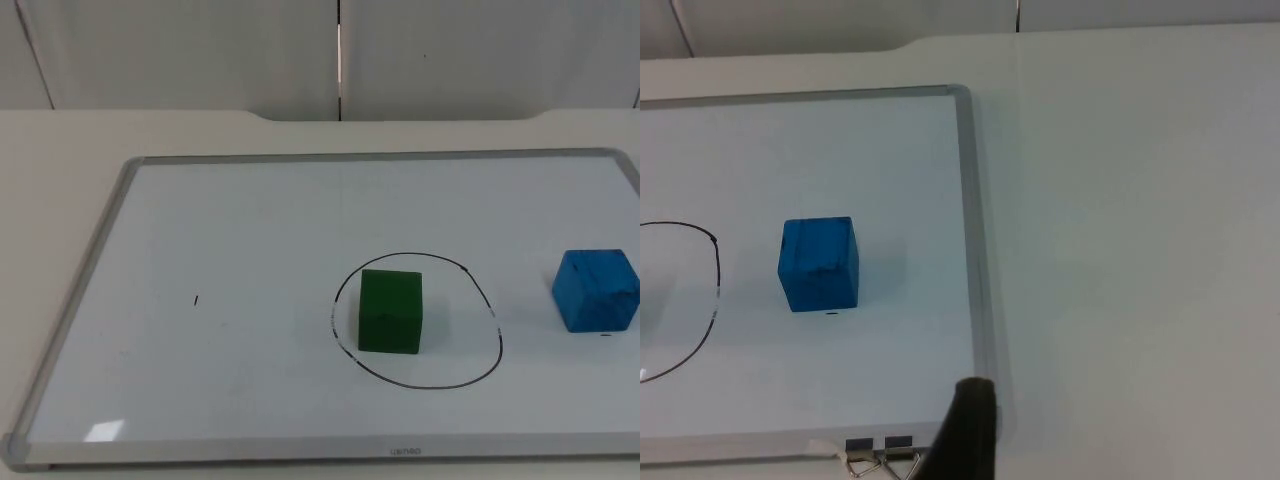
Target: Push the two cubes into the marked area.
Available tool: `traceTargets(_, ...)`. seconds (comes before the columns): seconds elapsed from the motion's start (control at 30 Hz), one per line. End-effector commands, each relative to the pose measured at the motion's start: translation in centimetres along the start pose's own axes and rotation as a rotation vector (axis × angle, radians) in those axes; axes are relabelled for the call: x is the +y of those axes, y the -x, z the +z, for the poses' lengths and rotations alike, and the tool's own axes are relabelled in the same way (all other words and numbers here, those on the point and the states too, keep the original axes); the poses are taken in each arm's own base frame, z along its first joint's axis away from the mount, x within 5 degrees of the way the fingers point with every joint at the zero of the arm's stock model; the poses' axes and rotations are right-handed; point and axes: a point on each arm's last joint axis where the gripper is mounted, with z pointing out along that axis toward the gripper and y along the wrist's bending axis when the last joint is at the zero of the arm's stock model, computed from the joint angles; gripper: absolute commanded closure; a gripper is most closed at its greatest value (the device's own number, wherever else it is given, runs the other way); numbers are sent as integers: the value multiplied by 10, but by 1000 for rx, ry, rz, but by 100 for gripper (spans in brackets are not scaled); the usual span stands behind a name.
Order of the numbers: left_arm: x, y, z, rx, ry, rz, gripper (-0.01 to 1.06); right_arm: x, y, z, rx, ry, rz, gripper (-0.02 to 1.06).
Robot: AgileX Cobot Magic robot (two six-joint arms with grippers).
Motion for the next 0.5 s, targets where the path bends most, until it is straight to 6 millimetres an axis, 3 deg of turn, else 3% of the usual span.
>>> traceTargets(0.0,0,-9,-7,15,12,8,105,0,-1,0,-3,-2,-3,29)
traceTargets(0.23,4,-22,-15,58,74,-5,105,0,-1,0,-3,-2,-3,29)
traceTargets(0.47,6,-37,4,113,69,-17,105,0,-1,0,-3,-2,-3,29)
